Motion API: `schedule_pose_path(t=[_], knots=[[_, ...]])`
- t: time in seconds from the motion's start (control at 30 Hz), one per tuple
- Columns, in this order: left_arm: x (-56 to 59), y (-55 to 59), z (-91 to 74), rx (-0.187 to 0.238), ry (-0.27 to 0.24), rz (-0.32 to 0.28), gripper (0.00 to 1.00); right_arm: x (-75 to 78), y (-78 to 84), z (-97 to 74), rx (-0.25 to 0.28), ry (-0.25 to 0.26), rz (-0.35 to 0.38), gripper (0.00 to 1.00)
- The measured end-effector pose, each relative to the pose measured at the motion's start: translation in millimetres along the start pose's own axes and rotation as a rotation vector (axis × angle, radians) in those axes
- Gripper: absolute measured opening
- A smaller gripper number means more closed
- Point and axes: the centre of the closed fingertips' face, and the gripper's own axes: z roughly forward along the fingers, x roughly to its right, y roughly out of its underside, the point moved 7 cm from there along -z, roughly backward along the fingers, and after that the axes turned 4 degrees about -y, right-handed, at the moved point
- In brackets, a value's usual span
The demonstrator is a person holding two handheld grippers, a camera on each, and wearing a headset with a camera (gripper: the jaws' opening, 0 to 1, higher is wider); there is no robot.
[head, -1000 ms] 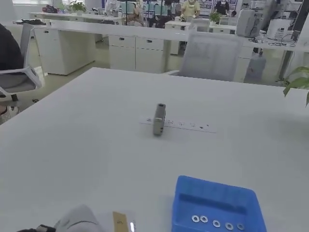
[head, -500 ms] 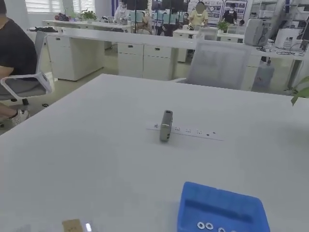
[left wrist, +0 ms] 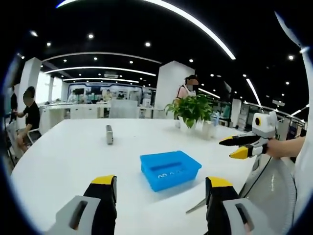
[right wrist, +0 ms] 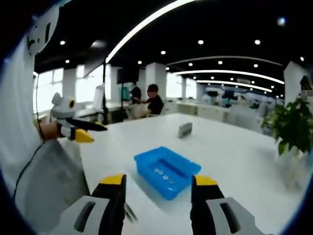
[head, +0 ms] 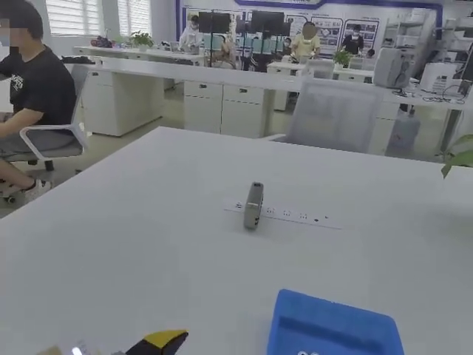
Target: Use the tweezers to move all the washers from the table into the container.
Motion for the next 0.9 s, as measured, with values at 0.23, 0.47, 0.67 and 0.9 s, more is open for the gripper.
schedule_pose_path(t=[0.23, 0.47, 0.67, 0.9], knots=[[4.2, -1.9, -2.0, 0.056, -0.082, -0.011, 0.91, 7.4, -1.8, -19.7, 0.011, 0.148, -0.068, 0.74], [0.5, -4.6, 0.0, 0.133, -0.114, -0.029, 0.99, 20.1, -2.9, -29.6, 0.065, 0.267, -0.121, 0.92], [0.6, -12.3, -1.9, 0.231, -0.131, -0.062, 0.99, 41.0, -4.5, -49.7, 0.158, 0.407, 0.004, 0.98], [-0.1, -1.6, 4.7, 0.131, -0.165, -0.014, 0.99, 42.4, 1.0, -49.3, 0.149, 0.4, 0.082, 0.97]])
